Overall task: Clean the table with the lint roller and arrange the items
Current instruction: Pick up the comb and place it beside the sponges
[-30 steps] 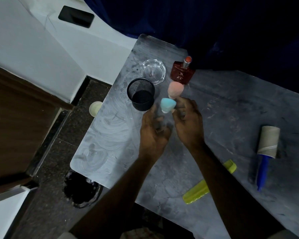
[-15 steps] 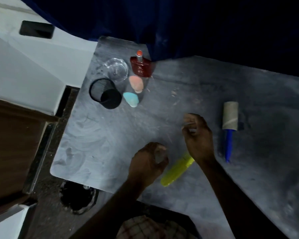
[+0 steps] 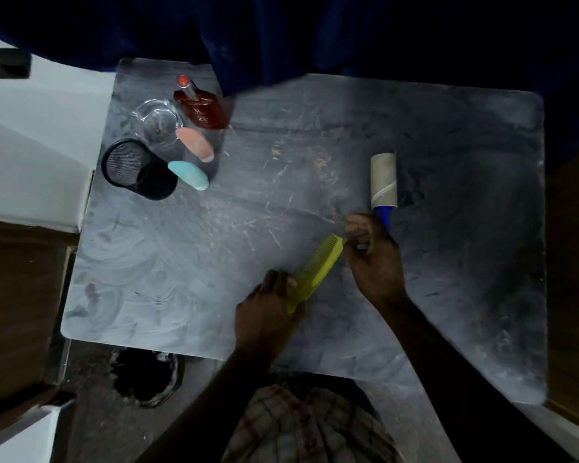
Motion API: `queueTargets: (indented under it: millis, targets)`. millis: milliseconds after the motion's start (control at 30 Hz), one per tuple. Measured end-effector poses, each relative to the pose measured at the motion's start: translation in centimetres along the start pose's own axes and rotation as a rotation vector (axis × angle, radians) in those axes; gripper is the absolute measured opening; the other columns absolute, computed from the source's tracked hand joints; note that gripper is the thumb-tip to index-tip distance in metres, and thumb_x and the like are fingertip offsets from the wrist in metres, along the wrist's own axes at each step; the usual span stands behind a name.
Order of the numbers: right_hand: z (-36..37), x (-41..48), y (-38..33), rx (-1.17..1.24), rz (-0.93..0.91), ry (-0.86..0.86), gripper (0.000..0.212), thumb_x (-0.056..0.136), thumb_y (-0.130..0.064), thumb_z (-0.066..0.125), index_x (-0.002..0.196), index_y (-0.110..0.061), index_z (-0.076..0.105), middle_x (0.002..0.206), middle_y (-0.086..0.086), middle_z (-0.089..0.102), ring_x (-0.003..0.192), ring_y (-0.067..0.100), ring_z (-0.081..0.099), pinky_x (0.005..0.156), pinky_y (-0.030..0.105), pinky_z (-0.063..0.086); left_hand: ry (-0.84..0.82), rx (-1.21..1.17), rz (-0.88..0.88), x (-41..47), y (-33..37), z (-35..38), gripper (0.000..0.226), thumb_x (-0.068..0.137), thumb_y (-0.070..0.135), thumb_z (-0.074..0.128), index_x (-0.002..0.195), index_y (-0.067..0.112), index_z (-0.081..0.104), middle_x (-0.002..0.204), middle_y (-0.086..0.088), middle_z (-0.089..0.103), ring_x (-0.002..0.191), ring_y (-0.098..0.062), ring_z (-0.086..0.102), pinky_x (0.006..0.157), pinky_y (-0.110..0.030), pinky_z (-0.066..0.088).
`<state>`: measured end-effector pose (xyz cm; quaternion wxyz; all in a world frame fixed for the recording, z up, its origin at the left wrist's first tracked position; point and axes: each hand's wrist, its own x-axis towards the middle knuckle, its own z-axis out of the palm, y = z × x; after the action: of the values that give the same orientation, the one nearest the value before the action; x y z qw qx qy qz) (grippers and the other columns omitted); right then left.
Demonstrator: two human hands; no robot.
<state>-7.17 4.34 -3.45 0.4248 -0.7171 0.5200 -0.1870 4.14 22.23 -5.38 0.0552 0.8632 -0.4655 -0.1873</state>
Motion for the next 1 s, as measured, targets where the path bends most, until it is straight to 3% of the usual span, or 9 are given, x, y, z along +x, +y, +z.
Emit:
queueTargets:
  millis: [133,233,333,433,567,700,800,867,1000]
  targets:
    - [-0.7,-0.4,0.7,-0.017,-0.010,-0.017,0.042,0.087,-0.003,0.063,0.126,-0.017,0.063,0.116,0.002,0.072,0.099,0.015,0.071,0.087,0.023,0.057,-0.011,-0.032,-0.053,-0.3,0.6,0.1,0.048,0.081,0.059,0.072,0.121,0.035,0.061,0.114,0.009,0.062,0.086,-0.027,0.075,0.055,-0.038,0.056]
    - [-1.1,-0.6,1.3,-0.045,-0.031,-0.035,0.043,0.086,-0.003,0.065,0.126,-0.020,0.064,0.114,-0.001,0.071,0.096,0.013,0.071,0.084,0.016,0.055,-0.076,-0.089,-0.108,0.2,0.8,-0.2,0.048,0.079,0.061,0.064,0.120,0.035,0.057,0.118,0.010,0.059,0.101,-0.024,0.073,0.065,-0.041,0.058]
    - [-1.1,-1.0,1.8,-0.066,-0.084,-0.041,0.044,0.088,-0.002,0.066,0.129,-0.019,0.064,0.118,0.002,0.070,0.102,0.017,0.070,0.091,0.034,0.059,-0.059,-0.105,-0.058,0.8,1.0,-0.7,0.045,0.078,0.051,0.068,0.115,0.027,0.063,0.117,0.007,0.064,0.113,-0.024,0.067,0.066,-0.041,0.060]
    - [-0.6,-1.3,1.7,-0.064,-0.081,-0.039,0.041,0.088,0.001,0.070,0.127,-0.012,0.065,0.117,0.007,0.071,0.101,0.025,0.071,0.089,0.046,0.060,0.025,-0.062,0.087,0.8,1.2,-0.5,0.024,0.083,0.039,0.070,0.099,0.022,0.070,0.100,0.002,0.071,0.096,-0.027,0.074,0.058,-0.035,0.057]
    - [0.2,-1.2,0.3,-0.058,-0.051,-0.043,0.044,0.085,0.007,0.070,0.126,-0.007,0.065,0.120,0.010,0.069,0.093,0.022,0.070,0.083,0.033,0.059,0.025,-0.510,-0.191,0.9,0.0,-0.8,0.028,0.086,0.054,0.060,0.100,0.031,0.067,0.096,0.009,0.076,0.087,-0.014,0.073,0.073,-0.034,0.056]
    - [2.0,0.6,-2.6,0.080,-0.017,-0.007,0.044,0.086,0.009,0.071,0.127,0.000,0.061,0.124,0.017,0.063,0.099,0.018,0.064,0.082,0.004,0.048,0.128,-1.095,-0.273,3.0,-0.8,-2.5,0.015,0.089,0.016,0.086,0.085,0.022,0.073,0.075,0.011,0.074,0.071,0.003,0.065,0.068,-0.023,0.055]
    - [3.8,2.8,-5.7,0.185,-0.034,-0.021,0.041,0.085,0.009,0.071,0.124,0.000,0.062,0.120,0.017,0.066,0.107,0.024,0.066,0.094,0.026,0.055,0.177,-1.400,-0.353,5.7,-2.3,-4.0,0.014,0.089,-0.006,0.082,0.090,0.004,0.073,0.075,0.001,0.073,0.068,-0.008,0.064,0.066,-0.022,0.053]
    - [5.1,4.4,-7.6,0.343,0.058,-0.092,0.039,0.087,0.010,0.069,0.124,-0.001,0.059,0.109,0.017,0.070,0.097,0.026,0.068,0.085,0.042,0.058,0.170,-1.468,-0.378,7.3,-3.3,-5.3,0.010,0.091,-0.004,0.080,0.095,0.000,0.072,0.069,-0.002,0.072,0.059,-0.008,0.063,0.057,-0.019,0.050]
    - [7.8,7.9,-10.4,0.490,0.179,-0.153,0.036,0.090,0.007,0.067,0.123,0.001,0.054,0.085,0.010,0.070,0.067,0.019,0.066,0.062,0.036,0.057,0.174,-1.470,-0.427,10.0,-5.0,-7.3,0.019,0.097,0.008,0.077,0.107,-0.007,0.071,0.070,-0.006,0.072,0.057,-0.015,0.059,0.051,-0.022,0.047]
